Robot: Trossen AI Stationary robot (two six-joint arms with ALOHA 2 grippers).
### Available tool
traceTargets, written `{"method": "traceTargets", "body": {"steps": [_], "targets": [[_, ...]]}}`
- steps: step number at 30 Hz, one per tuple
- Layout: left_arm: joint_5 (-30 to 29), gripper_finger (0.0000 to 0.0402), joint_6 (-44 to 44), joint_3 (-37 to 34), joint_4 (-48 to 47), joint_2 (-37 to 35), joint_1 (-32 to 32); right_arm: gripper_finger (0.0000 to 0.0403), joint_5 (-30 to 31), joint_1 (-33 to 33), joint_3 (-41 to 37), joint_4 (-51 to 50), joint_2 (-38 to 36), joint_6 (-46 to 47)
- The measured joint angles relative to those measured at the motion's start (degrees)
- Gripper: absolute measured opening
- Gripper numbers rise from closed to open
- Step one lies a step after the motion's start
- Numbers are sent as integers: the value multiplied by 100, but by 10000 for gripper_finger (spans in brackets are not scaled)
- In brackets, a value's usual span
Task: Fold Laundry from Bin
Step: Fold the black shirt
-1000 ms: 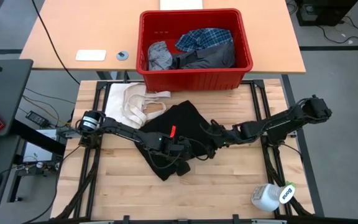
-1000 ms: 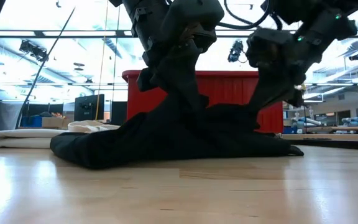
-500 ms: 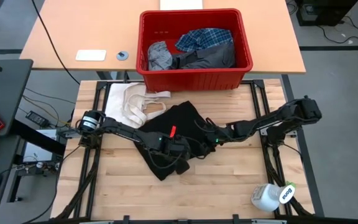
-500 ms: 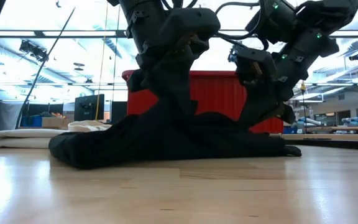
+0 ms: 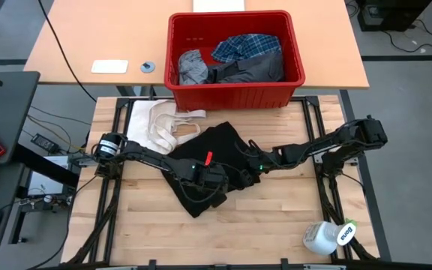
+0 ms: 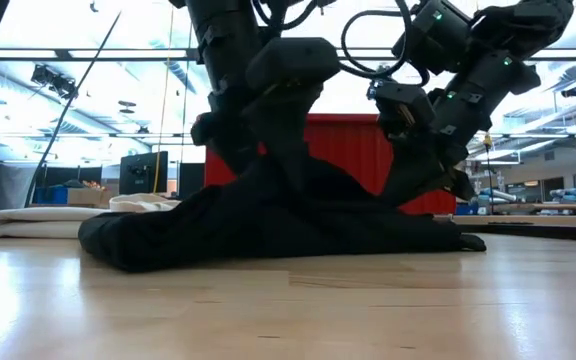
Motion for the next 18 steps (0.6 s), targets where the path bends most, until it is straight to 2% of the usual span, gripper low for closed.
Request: {"method": "traceTargets", "body": {"steps": [4,10,15,18], "targets": [[-164,313,247,4,-90,-100,-52,22,8,-127,0,6,0,-6],[-988,313,278,15,-487,-521,-90,22,13,-384,1,98,0,-7],[-962,313,-45,11,-958,-630,60,28,-140,-633,2,153,2,-278],[-825,313,-48,11,-722,-645,33,44,-338,-782,2,159,4,-396]]}}
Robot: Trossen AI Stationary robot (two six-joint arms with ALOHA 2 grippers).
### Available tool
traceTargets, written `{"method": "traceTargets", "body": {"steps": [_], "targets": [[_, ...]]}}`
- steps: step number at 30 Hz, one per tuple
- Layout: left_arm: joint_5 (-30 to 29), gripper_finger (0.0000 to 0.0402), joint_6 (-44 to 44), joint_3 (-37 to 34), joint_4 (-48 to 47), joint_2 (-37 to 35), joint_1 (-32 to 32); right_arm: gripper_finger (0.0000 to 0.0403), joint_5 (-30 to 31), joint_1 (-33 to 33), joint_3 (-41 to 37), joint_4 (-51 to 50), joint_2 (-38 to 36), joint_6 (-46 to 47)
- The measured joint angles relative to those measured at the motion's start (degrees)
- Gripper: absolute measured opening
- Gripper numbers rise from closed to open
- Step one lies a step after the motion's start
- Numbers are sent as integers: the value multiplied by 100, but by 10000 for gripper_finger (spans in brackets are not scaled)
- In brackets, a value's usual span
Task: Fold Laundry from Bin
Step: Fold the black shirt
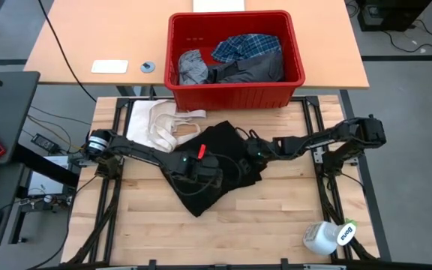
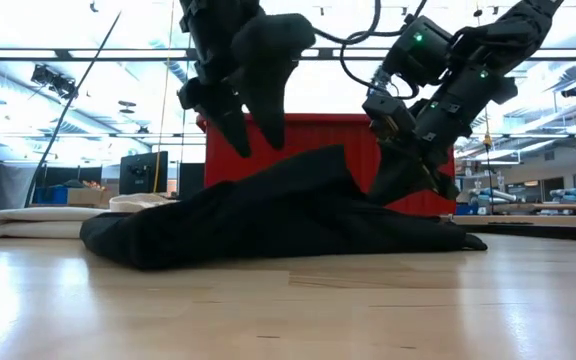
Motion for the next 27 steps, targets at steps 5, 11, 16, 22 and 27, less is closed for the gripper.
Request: {"method": "traceTargets", "body": {"steps": [5,11,16,22,27], "targets": [[78,313,287,0,614,2,-168,98,-106,-217,0,107,0,28],[306,313,244,0,1370,13,-235,183,-158,-499,0,349,0,327],[379,313,234,0,1715,58,-273,228,-116,-642,0,366,0,577],[49,313,448,2,1854,245,-291,228,-329,-370,0,96,-247,388],[33,313,565,0,1948,643,-287,224,-349,235,0,-407,-372,297]]}}
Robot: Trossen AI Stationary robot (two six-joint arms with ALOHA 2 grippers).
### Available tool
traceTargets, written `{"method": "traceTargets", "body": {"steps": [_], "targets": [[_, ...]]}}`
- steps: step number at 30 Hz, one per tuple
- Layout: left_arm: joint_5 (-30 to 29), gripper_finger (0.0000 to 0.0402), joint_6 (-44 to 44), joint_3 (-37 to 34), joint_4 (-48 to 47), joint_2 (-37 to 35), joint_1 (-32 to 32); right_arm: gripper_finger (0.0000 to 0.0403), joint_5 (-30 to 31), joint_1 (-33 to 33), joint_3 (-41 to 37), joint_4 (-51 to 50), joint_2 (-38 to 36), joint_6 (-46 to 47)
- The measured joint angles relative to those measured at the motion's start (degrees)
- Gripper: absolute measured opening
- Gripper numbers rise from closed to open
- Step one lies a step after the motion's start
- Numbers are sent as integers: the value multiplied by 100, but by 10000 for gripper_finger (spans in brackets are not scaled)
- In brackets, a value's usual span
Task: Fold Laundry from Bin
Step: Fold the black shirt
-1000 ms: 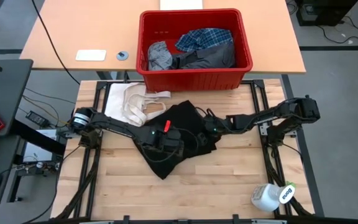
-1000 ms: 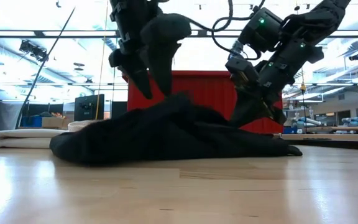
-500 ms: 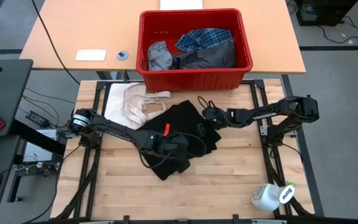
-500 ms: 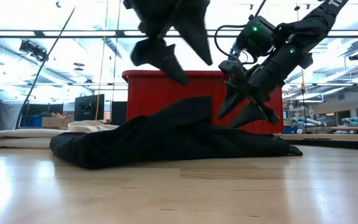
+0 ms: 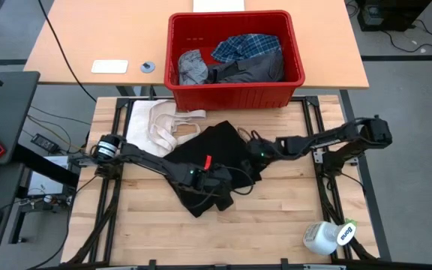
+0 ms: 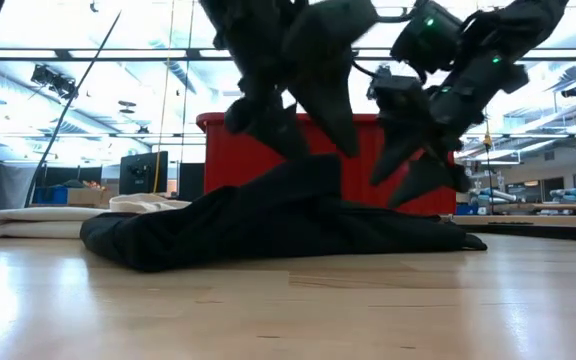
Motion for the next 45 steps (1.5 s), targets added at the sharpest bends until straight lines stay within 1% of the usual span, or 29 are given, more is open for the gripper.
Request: {"method": "traceTargets", "body": {"steps": [2,5,7,8,13,16,19,23,27,30,33,36,37,40,45], "targets": [[-42,313,-3,0,35,109,40,224,171,276,0,-226,1,1],[-67,313,-6,0,-120,172,138,224,693,617,1,-488,100,-14],[-88,313,-21,0,-377,172,217,224,1004,726,-4,-608,236,-57],[-90,313,-21,0,-559,170,256,224,1058,742,-2,-582,305,-123],[-92,313,6,0,-1898,141,397,224,1119,714,8,-564,740,-436],[-92,313,142,0,-2623,141,426,224,1131,713,32,-486,907,-448],[-225,313,223,0,-3177,53,424,224,1128,712,30,-485,952,-442],[-473,313,192,-1,-3507,-322,382,224,1107,712,19,-481,935,-439],[-545,313,287,-2,-3196,-818,356,224,1072,712,17,-462,936,-428],[-529,313,466,-2,-2418,-1052,302,224,1040,701,9,-395,916,-424],[-302,313,781,-2,-1425,-1045,184,224,1026,692,7,-327,919,-422],[14,313,1293,3,-436,-828,-6,224,982,678,4,-290,920,-392],[106,313,1470,9,-237,-719,-79,224,988,672,1,-270,920,-371],[227,313,1813,-2,-157,-387,-235,224,924,640,2,-181,922,-264],[199,313,1985,-2,-525,14,-247,224,837,622,0,-43,927,-258]]}}
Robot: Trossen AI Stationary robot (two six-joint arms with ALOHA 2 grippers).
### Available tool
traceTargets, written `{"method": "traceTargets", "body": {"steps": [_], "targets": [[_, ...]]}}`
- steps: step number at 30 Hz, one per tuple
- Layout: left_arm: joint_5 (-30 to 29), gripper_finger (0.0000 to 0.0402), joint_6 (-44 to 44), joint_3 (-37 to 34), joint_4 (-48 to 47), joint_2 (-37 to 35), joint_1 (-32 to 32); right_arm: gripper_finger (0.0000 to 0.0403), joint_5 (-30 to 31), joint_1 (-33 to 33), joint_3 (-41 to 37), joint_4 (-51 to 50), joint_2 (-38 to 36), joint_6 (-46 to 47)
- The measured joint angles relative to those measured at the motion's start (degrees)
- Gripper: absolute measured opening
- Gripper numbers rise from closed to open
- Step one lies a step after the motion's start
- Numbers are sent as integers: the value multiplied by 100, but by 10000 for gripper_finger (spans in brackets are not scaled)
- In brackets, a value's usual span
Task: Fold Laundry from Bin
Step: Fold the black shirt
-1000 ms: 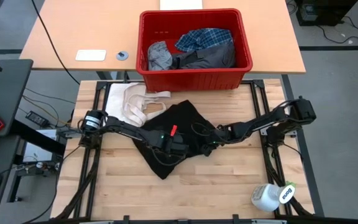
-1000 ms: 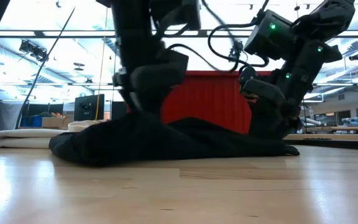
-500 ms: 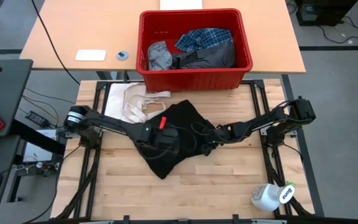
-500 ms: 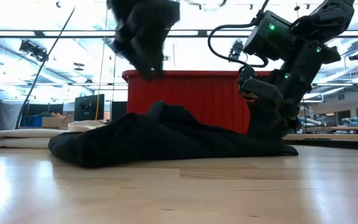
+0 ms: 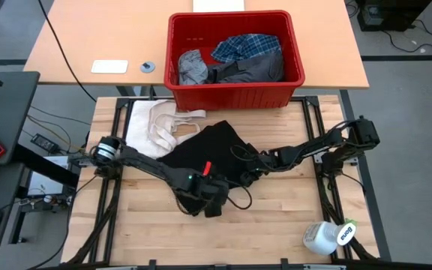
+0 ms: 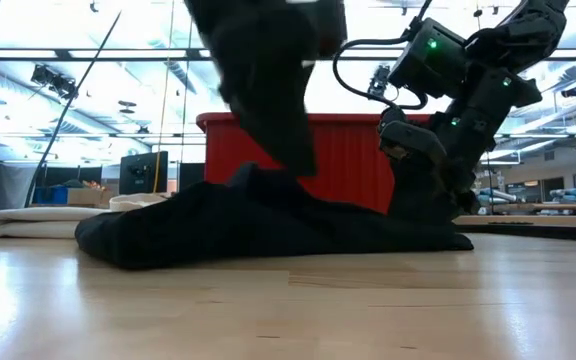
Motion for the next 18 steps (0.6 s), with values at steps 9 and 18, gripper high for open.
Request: {"method": "traceTargets", "body": {"steps": [9,18], "targets": [[-210,280,367,0,-362,275,95,224,-46,0,-4,73,4,-29],[78,108,-74,0,-428,227,155,224,-46,2,-4,76,4,-33]]}}
